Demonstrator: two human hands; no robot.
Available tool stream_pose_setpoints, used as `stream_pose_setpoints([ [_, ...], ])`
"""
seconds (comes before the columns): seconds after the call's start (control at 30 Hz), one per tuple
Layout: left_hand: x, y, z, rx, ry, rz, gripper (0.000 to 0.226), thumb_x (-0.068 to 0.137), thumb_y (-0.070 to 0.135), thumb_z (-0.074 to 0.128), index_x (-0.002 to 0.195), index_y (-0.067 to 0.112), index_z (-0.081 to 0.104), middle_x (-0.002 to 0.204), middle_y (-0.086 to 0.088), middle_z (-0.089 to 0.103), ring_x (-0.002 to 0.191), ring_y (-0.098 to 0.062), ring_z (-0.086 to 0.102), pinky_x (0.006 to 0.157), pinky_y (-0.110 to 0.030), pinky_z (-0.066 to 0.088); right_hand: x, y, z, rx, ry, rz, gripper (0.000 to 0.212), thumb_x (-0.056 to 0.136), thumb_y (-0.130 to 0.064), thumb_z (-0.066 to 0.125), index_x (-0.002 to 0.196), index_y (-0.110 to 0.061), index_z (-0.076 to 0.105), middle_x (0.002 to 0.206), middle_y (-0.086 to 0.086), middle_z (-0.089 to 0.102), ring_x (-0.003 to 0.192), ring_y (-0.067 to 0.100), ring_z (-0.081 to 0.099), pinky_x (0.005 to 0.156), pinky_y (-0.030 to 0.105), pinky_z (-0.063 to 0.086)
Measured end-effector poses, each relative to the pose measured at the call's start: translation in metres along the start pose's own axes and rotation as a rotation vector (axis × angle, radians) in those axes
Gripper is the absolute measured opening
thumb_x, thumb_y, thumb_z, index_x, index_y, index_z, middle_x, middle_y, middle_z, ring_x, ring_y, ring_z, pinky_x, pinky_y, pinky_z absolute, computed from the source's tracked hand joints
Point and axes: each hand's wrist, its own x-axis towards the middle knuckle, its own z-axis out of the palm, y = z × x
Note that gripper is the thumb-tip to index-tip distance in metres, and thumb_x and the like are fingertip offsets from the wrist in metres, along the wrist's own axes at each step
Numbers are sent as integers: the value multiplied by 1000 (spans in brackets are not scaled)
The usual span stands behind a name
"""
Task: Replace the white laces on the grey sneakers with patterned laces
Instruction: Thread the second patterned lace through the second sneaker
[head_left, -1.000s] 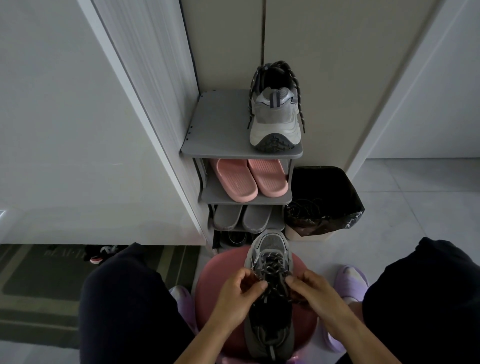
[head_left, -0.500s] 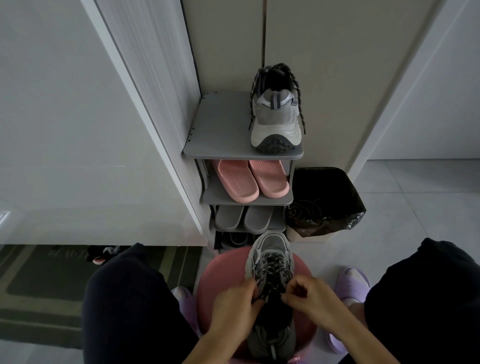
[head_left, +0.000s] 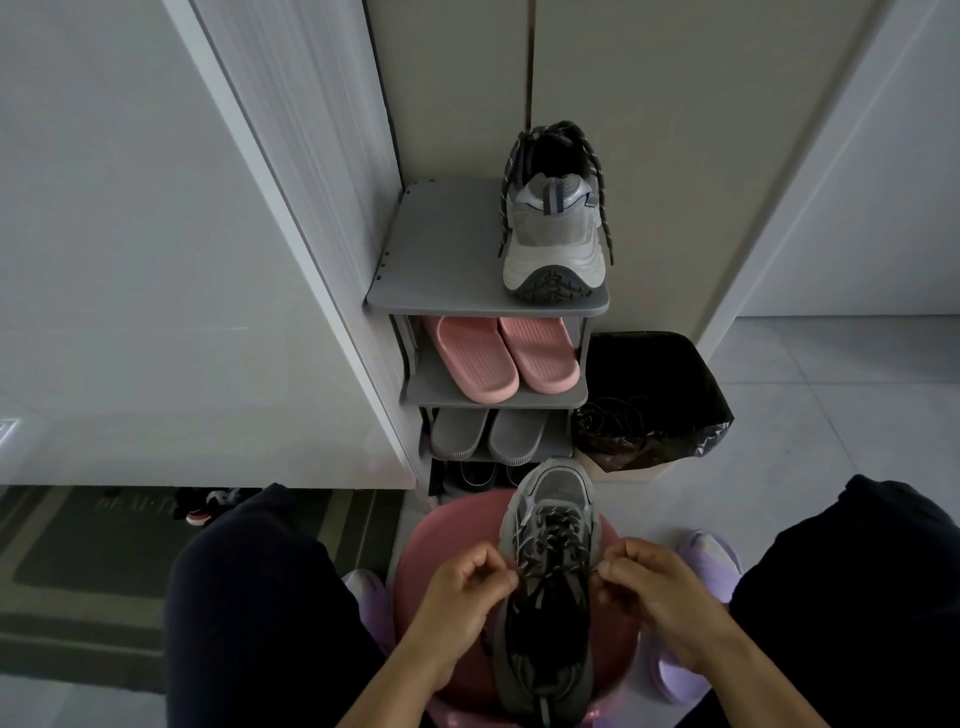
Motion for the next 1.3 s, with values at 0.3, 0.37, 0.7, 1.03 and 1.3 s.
stream_pose_setpoints([
  [0.3,6,1,9,335,-135,96,19,84,23,64,76,26,47,77,11,51,68,-1,45,63,-9,36,-2,-4,2,-2,-57,-51,21,78,0,64,62,-10,55,56,6,56,56,12,50,59,22,39],
  [0.37,12,-1,17,494,-109,180,27,79,28,67,80,33,41,86,12,48,74,-2,46,66,-14,37,-4,-4,5,-47,-59,-96,21,84,2,59,66,-9,55,55,4,56,57,12,50,59,21,38],
  [0.7,15,-12,27,516,143,284,17,78,29,69,86,19,58,76,12,56,69,-5,53,63,-20,40,-17,-20,4,-213,-235,-232,18,70,-11,71,65,-10,54,53,-2,58,50,7,48,54,19,38],
  [1.03,3,2,25,838,115,408,18,85,28,59,99,17,57,100,4,58,89,-14,57,64,-19,33,-10,-20,-11,140,-168,-135,22,63,-17,69,71,-3,53,60,6,56,51,11,46,49,15,40],
  [1.3,5,26,19,615,-42,345,3,87,22,58,86,20,56,69,13,54,64,-3,52,60,-13,37,-4,-12,-14,270,-127,-53,13,81,1,54,70,-3,51,53,3,53,45,8,44,43,13,38],
])
